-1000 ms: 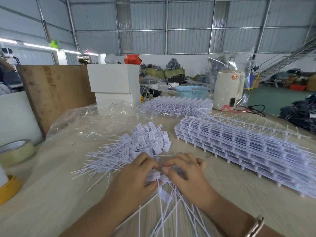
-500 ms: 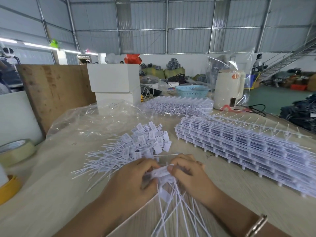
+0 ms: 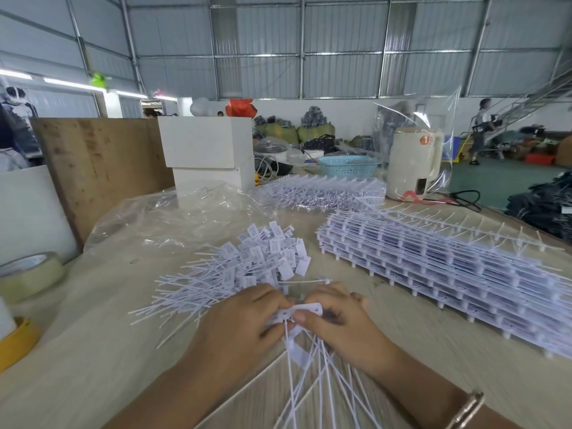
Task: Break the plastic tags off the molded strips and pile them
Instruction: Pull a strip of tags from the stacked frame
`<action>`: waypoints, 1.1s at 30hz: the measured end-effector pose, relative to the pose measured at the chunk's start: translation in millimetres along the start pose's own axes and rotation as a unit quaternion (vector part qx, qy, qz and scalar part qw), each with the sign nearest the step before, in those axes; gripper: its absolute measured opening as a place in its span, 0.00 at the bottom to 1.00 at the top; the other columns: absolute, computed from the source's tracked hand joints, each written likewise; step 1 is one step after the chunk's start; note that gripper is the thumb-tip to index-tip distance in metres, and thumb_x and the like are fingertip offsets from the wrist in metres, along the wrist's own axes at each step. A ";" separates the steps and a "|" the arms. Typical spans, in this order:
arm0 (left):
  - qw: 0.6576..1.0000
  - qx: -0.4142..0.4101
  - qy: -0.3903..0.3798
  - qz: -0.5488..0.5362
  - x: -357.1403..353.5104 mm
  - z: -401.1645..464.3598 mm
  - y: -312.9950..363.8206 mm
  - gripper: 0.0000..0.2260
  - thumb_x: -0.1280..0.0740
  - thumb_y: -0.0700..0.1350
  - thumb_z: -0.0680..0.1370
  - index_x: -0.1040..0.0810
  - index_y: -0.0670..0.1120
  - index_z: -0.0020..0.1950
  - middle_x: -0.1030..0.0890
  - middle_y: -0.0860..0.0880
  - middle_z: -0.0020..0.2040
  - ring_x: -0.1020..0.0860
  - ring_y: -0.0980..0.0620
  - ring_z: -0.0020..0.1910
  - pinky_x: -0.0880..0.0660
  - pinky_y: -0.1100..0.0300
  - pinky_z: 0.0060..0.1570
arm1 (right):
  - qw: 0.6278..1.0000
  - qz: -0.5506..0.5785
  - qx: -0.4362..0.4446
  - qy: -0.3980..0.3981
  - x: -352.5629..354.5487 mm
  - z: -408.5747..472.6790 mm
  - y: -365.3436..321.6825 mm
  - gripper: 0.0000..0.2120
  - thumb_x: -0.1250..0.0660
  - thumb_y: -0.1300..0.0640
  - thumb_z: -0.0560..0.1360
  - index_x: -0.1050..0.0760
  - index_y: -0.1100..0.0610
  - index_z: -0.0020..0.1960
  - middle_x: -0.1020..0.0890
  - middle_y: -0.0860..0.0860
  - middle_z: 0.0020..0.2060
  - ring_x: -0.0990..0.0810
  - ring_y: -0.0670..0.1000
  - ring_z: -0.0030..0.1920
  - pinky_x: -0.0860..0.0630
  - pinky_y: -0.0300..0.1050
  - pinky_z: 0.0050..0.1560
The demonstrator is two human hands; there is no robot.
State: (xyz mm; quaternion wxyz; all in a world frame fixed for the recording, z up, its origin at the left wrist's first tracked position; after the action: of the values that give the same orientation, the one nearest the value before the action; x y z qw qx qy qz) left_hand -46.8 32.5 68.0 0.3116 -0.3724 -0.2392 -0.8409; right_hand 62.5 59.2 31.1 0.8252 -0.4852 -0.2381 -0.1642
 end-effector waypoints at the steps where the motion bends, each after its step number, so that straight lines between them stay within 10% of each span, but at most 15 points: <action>1: 1.000 0.012 0.001 -0.014 -0.9 -0.7 -4.0 0.10 0.35 0.54 0.70 0.18 0.53 0.46 0.18 0.58 0.41 0.20 0.57 0.37 0.23 0.61 0.30 | 1.000 0.005 0.005 0.002 0.8 0.0 -0.8 0.05 0.34 0.39 0.70 0.24 0.32 0.36 0.25 0.36 0.34 0.30 0.39 0.48 0.37 0.62 0.60; 9: 0.974 0.108 0.012 -0.200 -3.8 -4.3 -25.4 0.29 0.25 0.41 0.70 0.30 0.76 0.50 0.22 0.74 0.40 0.20 0.70 0.41 0.29 0.77 0.41 | 0.999 0.034 0.028 0.020 5.8 -1.7 -10.6 0.08 0.33 0.47 0.74 0.21 0.33 0.44 0.19 0.36 0.40 0.24 0.42 0.51 0.34 0.66 0.58; 14: 0.930 0.150 0.010 -0.335 -8.5 -3.9 -33.5 0.13 0.27 0.49 0.65 0.20 0.65 0.45 0.17 0.63 0.40 0.19 0.64 0.44 0.28 0.76 0.43 | 0.997 0.070 0.039 0.000 2.1 -2.7 -13.2 0.07 0.36 0.43 0.73 0.19 0.39 0.46 0.17 0.46 0.42 0.20 0.47 0.49 0.34 0.69 0.58; 20: 0.872 0.164 -0.033 -0.460 -23.4 -8.6 -35.1 0.11 0.27 0.45 0.67 0.15 0.53 0.48 0.15 0.53 0.42 0.18 0.60 0.43 0.26 0.72 0.41 | 0.997 0.064 0.052 0.011 5.1 -3.0 -11.5 0.07 0.34 0.48 0.73 0.20 0.35 0.43 0.19 0.35 0.37 0.21 0.41 0.43 0.30 0.63 0.53; 28: 0.962 0.104 0.009 -0.254 -10.8 -4.1 -41.1 0.15 0.25 0.36 0.68 0.15 0.55 0.49 0.17 0.63 0.43 0.20 0.65 0.44 0.28 0.74 0.44 | 0.993 0.079 -0.029 0.087 25.3 -3.4 8.1 0.05 0.32 0.50 0.73 0.21 0.45 0.39 0.20 0.40 0.39 0.23 0.50 0.50 0.36 0.65 0.61; 33: 0.984 0.072 0.018 -0.160 -12.4 -3.5 -35.7 0.16 0.25 0.38 0.69 0.18 0.53 0.54 0.21 0.63 0.46 0.23 0.66 0.47 0.31 0.74 0.44 | 0.988 -0.112 -0.086 0.062 23.0 0.4 23.6 0.04 0.34 0.45 0.74 0.27 0.37 0.41 0.24 0.40 0.46 0.31 0.42 0.55 0.44 0.44 0.52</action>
State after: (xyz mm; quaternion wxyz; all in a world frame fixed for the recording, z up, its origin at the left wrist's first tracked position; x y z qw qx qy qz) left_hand -67.0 59.3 50.2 0.2036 -0.2904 -0.3501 -0.8670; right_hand 93.4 69.9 26.9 0.7697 -0.5136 -0.2248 -0.3055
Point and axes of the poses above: each hand's wrist, its own z-axis towards the middle knuckle, its own x-axis out of the back of the hand, y = z × x, the point moved 10 cm from there along z, towards the middle knuckle
